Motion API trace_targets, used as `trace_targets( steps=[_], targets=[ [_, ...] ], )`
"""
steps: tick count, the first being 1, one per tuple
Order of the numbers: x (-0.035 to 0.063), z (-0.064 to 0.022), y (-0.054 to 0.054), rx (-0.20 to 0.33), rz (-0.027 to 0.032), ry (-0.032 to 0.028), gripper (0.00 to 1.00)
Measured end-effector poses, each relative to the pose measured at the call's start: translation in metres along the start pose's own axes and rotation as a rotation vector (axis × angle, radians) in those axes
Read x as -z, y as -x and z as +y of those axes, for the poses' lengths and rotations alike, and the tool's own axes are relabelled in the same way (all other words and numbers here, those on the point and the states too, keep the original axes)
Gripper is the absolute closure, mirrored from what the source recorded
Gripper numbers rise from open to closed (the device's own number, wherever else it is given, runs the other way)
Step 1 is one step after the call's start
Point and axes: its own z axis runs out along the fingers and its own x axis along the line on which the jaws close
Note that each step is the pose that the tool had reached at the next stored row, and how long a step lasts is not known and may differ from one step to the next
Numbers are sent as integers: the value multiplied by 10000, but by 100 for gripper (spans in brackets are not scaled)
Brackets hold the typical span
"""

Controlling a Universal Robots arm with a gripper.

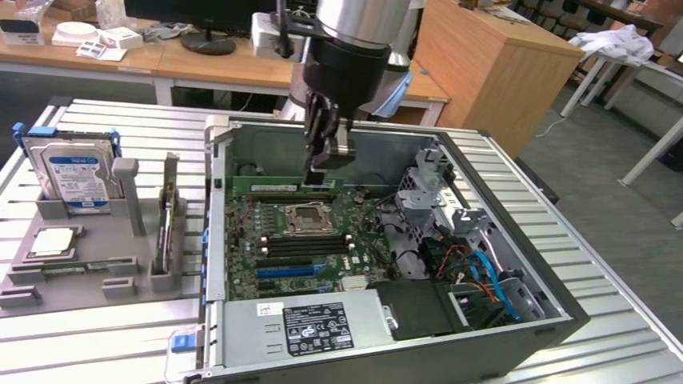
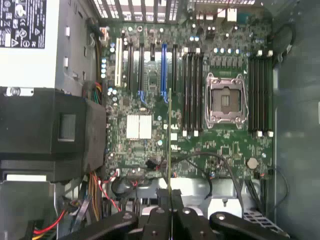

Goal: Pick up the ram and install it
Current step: 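Pick up the ram and move it above insertion slot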

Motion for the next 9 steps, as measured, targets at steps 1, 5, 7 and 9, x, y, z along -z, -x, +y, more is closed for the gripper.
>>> trace_targets(
  steps=[1,5,7,9],
  targets=[
    [0,0,0,0,0,0,88],
    [0,0,0,0,0,0,88],
    [0,-1,0,0,0,0,88],
    [0,0,0,0,0,0,88]
  ],
)
